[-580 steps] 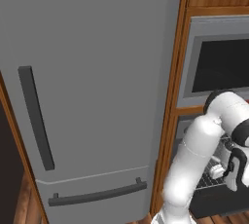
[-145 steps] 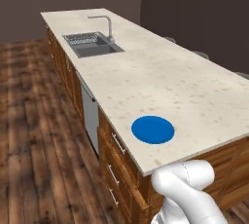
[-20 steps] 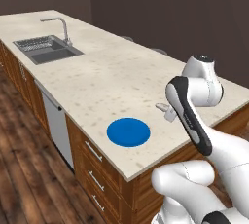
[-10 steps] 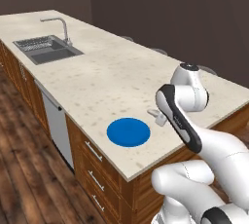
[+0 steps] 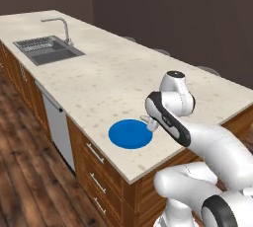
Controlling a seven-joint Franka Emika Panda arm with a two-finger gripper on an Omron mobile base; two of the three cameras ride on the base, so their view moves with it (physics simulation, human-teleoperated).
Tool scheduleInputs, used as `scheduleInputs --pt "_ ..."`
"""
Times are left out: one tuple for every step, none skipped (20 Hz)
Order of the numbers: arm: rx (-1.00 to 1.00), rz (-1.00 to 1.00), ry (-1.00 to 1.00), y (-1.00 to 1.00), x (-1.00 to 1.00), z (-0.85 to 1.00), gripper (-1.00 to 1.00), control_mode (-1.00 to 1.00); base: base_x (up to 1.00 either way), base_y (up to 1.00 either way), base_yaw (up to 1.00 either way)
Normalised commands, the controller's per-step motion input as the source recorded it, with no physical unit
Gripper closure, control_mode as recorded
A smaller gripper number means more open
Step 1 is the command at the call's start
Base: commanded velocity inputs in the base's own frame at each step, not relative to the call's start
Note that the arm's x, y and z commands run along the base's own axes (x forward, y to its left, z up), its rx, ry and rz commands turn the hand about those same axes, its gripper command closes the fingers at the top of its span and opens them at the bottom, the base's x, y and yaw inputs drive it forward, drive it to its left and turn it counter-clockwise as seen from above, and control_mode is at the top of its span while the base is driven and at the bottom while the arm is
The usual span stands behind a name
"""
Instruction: Take the fish from the oven and place it on the plate on the counter.
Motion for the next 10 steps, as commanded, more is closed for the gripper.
scheduleInputs --pt "-0.05 0.00 0.01 0.16 0.49 -0.25 1.00 -1.00 0.00 0.00 0.00" --pt "-0.04 0.00 0.01 0.12 0.49 -0.24 1.00 -1.00 0.00 0.00 0.00" --pt "-0.03 0.00 0.00 0.10 0.46 -0.20 1.00 -1.00 0.00 0.00 0.00" --pt "-0.01 0.00 0.00 0.06 0.43 -0.16 1.00 -1.00 0.00 0.00 0.00" --pt "-0.01 0.00 0.00 0.06 0.40 -0.17 1.00 -1.00 0.00 0.00 0.00" --pt "-0.02 0.00 0.00 0.09 0.34 -0.17 1.00 -1.00 0.00 0.00 0.00" --pt "-0.02 0.00 0.00 0.10 0.29 -0.19 1.00 -1.00 0.00 0.00 0.00" --pt "-0.03 0.00 0.00 0.14 0.32 -0.20 1.00 -1.00 0.00 0.00 0.00" --pt "-0.05 0.00 0.01 0.23 0.34 -0.23 1.00 -1.00 0.00 0.00 0.00" --pt "-0.05 0.00 0.05 0.20 0.36 -0.28 1.00 -1.00 0.00 0.00 0.00"
